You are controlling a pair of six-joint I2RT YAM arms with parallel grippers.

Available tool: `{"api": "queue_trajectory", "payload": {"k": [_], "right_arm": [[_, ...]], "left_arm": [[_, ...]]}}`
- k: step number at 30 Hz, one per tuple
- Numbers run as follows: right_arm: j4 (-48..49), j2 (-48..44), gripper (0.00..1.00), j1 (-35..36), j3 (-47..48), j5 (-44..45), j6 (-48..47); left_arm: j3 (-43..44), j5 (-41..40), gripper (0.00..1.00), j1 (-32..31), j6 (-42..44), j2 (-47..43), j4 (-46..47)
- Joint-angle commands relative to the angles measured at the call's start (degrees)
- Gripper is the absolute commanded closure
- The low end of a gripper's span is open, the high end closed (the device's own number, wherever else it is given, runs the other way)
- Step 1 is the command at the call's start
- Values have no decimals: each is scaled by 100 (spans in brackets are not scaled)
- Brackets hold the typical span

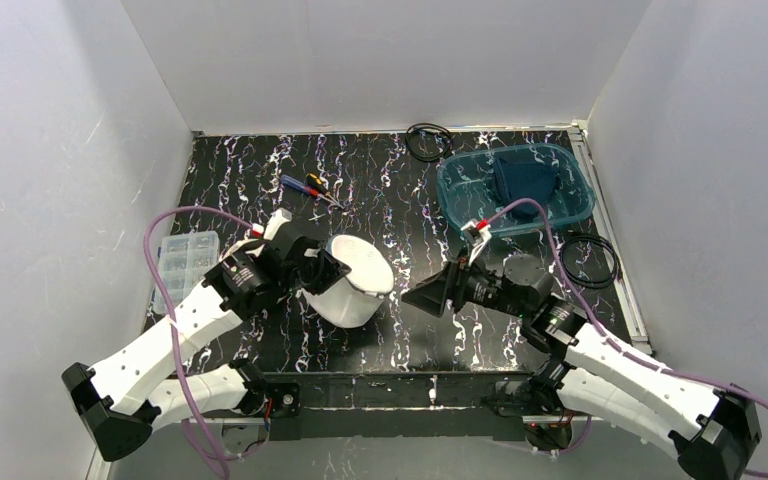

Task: Unzip the laundry bag and remove the bra
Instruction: Pick up the laundry bag at the center of the board.

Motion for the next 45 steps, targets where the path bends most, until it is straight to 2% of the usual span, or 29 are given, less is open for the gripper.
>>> {"api": "queue_trajectory", "payload": {"k": [1, 5, 9, 15, 30, 45], "right_arm": [[1199, 258, 17, 590, -60, 340, 106], [1883, 547, 20, 847, -200, 535, 257], [2141, 827, 26, 927, -169, 728, 363], [2320, 909, 31, 976, -251, 1157, 506], [2318, 1055, 36, 992, -292, 1211, 611], [3026, 1283, 37, 990, -350, 865, 841]], "left_arm": [[493, -167, 100, 100, -349, 149, -18], [626, 35, 100, 172, -520, 248, -90], [630, 140, 100, 216, -645, 200, -94], [645, 160, 100, 231, -709, 57, -107], [722, 210, 100, 228, -736, -120, -159], [902, 387, 100, 228, -744, -112, -94]]}}
